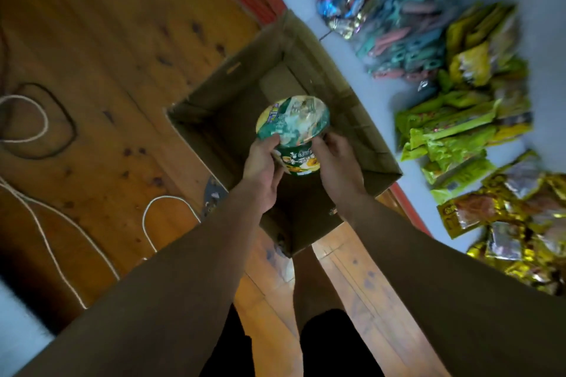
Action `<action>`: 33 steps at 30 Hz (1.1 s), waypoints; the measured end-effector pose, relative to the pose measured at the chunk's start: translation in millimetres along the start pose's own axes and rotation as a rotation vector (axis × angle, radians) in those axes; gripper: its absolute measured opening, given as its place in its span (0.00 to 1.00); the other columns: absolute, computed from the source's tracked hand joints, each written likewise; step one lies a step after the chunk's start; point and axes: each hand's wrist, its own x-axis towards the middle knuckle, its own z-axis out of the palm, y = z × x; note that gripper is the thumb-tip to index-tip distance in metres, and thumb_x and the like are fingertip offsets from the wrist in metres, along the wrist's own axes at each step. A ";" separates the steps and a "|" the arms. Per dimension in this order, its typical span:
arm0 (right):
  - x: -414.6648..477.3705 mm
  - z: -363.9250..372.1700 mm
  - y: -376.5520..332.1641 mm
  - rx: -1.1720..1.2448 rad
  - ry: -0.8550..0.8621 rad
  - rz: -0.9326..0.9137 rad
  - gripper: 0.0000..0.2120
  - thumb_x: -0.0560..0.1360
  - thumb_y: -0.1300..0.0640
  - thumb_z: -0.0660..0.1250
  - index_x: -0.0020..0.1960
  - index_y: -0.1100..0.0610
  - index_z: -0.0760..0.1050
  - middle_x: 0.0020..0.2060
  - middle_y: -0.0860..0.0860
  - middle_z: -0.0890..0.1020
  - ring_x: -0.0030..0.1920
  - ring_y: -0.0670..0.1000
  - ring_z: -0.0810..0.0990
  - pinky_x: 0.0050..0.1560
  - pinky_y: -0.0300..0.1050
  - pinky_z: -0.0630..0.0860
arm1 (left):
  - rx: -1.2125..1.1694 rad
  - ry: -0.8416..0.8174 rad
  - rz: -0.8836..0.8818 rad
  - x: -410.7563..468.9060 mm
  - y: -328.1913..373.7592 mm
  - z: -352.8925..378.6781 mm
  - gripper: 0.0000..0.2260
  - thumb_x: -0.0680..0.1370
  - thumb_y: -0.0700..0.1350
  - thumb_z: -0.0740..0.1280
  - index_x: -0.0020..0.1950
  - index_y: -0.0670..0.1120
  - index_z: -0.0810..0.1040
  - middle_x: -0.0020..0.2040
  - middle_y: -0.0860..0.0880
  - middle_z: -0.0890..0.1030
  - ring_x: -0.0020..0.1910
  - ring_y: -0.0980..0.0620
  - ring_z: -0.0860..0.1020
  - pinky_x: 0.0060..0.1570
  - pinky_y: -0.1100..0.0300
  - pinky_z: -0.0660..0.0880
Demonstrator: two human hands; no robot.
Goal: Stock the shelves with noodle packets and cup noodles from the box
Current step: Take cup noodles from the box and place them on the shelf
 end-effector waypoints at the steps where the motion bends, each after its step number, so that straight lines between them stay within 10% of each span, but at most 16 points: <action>1: -13.7 -3.2 -9.6 -0.001 0.009 -0.014 0.19 0.80 0.42 0.60 0.69 0.47 0.70 0.56 0.43 0.76 0.55 0.46 0.74 0.44 0.38 0.68 | 0.007 -0.006 0.027 -12.9 5.8 -1.2 0.20 0.80 0.47 0.66 0.71 0.48 0.71 0.59 0.47 0.82 0.56 0.50 0.82 0.52 0.58 0.77; 14: -209.5 -52.9 -107.7 0.165 0.260 -0.111 0.12 0.78 0.40 0.62 0.58 0.43 0.70 0.53 0.45 0.78 0.56 0.53 0.78 0.58 0.54 0.76 | 0.254 -0.361 0.325 -222.2 79.6 8.1 0.18 0.81 0.44 0.63 0.71 0.52 0.71 0.62 0.49 0.81 0.61 0.51 0.79 0.62 0.55 0.75; 20: -298.2 -76.4 -137.3 0.328 0.423 -0.220 0.21 0.78 0.41 0.65 0.66 0.50 0.70 0.58 0.44 0.77 0.56 0.47 0.79 0.56 0.45 0.75 | 0.399 -0.496 0.451 -319.5 104.4 23.2 0.14 0.80 0.42 0.64 0.63 0.58 0.74 0.60 0.53 0.81 0.58 0.54 0.79 0.58 0.56 0.74; 33: -436.7 -161.8 -78.1 0.599 0.802 -0.227 0.21 0.78 0.43 0.66 0.68 0.49 0.71 0.56 0.47 0.79 0.56 0.50 0.78 0.56 0.49 0.75 | 0.777 -0.832 0.685 -453.9 24.4 74.7 0.22 0.80 0.46 0.68 0.72 0.53 0.68 0.66 0.54 0.77 0.65 0.55 0.75 0.60 0.59 0.72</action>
